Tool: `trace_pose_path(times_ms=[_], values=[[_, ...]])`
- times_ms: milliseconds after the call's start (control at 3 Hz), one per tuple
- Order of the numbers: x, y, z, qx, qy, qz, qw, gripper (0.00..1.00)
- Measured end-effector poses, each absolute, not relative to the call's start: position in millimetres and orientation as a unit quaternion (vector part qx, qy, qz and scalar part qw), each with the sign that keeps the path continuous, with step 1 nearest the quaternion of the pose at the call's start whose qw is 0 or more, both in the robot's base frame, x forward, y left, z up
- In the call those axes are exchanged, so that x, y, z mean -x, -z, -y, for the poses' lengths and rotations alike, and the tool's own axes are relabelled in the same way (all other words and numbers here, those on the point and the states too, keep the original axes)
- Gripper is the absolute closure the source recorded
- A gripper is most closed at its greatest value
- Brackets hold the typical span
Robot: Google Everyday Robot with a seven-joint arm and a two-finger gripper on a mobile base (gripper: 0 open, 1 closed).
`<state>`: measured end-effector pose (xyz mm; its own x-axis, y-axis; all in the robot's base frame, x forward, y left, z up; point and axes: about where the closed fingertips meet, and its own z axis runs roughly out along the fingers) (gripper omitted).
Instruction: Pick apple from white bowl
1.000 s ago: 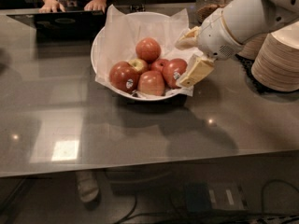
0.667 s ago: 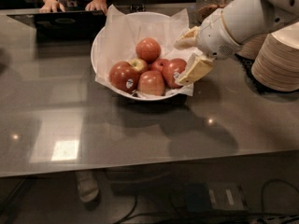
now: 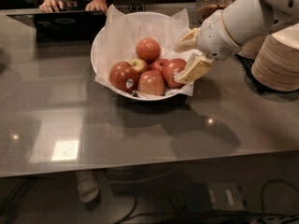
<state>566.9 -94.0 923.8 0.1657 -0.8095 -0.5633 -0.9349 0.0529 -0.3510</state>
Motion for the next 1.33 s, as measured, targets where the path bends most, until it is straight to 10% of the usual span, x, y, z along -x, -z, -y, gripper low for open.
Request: trace_pose_path(times_ms=[1333], values=[[-562, -911, 96, 0.704, -0.11, -0.625, 0.319, 0.36]])
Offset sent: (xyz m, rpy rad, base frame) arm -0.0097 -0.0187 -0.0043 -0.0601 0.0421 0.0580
